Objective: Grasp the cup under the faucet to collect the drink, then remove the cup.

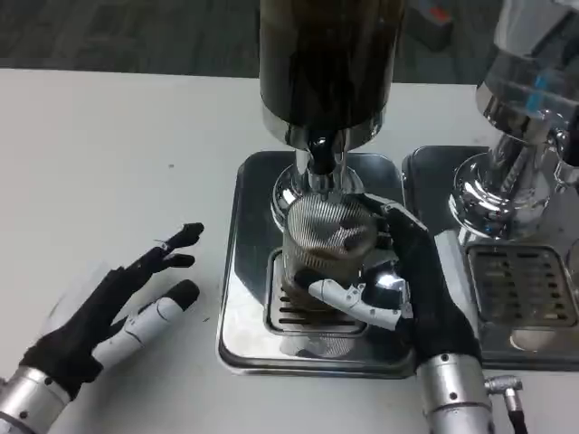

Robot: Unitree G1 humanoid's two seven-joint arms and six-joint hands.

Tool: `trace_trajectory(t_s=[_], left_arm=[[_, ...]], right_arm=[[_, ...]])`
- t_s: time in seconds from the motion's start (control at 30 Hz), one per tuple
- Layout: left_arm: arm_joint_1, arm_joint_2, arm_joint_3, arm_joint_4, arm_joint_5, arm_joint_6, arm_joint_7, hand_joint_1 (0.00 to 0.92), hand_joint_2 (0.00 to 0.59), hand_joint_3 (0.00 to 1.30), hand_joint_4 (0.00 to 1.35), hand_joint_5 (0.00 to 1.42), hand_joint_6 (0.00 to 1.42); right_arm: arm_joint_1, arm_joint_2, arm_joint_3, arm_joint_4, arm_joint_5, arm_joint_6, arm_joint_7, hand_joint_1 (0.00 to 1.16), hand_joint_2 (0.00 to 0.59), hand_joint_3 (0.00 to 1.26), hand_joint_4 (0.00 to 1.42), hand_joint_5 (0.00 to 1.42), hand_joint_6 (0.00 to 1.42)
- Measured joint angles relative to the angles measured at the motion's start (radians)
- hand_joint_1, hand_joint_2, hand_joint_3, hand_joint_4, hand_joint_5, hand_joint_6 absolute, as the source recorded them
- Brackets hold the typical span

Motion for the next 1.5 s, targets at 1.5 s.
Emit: trace_trajectory(t_s=[1.5], left_arm=[[0.096,0.168,-0.048,-0.262,0.481,0.079,0.399,0.0,0.075,0.0,0.0,0.0,0.0]], right_arm=[[0.198,-0.115,-0.018,-0.273,-0.051,0.024,0.153,0.98,0.199,0.42,0.61,0.65,0.85]])
